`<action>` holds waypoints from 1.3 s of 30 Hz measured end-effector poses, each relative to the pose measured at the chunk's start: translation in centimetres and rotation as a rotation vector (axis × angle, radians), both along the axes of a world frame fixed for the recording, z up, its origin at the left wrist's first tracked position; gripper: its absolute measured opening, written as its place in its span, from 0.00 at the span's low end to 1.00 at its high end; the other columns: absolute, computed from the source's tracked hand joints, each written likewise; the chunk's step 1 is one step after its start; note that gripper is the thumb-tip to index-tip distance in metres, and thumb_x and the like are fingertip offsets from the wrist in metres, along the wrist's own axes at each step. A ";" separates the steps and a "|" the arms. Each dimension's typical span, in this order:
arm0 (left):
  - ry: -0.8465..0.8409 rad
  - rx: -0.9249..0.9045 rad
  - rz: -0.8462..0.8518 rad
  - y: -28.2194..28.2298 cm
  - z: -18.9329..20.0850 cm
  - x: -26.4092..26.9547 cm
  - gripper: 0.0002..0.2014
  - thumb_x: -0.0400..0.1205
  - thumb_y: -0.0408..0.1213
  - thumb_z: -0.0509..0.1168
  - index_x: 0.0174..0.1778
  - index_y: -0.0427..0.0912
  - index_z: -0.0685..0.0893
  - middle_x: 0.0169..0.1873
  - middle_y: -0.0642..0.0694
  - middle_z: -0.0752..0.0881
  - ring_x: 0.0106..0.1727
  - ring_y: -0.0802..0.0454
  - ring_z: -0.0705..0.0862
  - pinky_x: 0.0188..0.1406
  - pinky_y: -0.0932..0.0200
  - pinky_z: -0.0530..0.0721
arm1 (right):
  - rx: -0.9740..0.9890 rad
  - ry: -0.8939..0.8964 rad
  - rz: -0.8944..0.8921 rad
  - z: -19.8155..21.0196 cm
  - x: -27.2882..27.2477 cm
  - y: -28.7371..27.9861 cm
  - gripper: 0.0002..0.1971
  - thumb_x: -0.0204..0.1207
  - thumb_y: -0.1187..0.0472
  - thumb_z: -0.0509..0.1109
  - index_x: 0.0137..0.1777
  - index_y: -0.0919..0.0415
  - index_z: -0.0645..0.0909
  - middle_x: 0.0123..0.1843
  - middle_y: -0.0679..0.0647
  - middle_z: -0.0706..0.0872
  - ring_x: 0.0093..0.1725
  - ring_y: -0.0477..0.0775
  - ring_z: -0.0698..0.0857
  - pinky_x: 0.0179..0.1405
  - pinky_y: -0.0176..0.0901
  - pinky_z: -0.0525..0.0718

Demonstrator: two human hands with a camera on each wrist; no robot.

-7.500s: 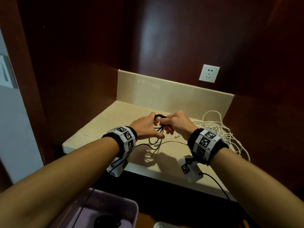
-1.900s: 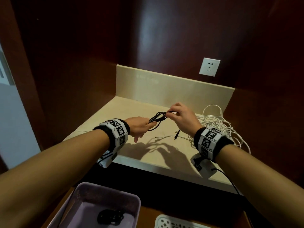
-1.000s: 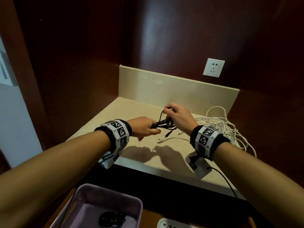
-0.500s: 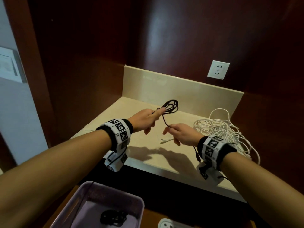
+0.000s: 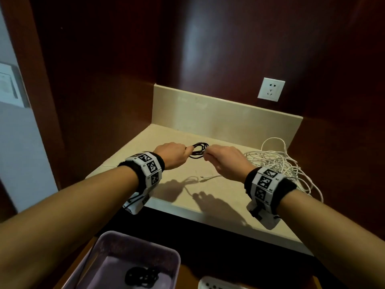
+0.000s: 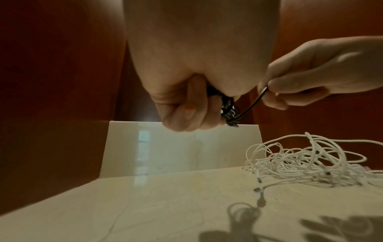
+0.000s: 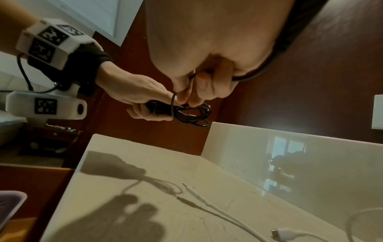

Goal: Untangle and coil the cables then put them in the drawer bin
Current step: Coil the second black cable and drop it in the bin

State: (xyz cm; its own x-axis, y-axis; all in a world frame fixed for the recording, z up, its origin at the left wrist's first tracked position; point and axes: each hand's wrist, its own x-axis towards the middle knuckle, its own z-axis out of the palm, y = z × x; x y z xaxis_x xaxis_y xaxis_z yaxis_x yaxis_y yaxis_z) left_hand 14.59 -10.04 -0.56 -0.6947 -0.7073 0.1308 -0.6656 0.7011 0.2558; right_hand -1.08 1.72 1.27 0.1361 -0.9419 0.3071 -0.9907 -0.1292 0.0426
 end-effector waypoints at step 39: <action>0.187 0.292 -0.199 2.0 1.8 2.7 0.15 0.84 0.42 0.55 0.33 0.41 0.74 0.28 0.44 0.72 0.30 0.48 0.67 0.32 0.53 0.62 | 0.137 -0.815 -0.041 -1.3 -1.9 -1.2 0.10 0.84 0.61 0.65 0.43 0.59 0.85 0.20 0.49 0.67 0.19 0.44 0.63 0.23 0.39 0.62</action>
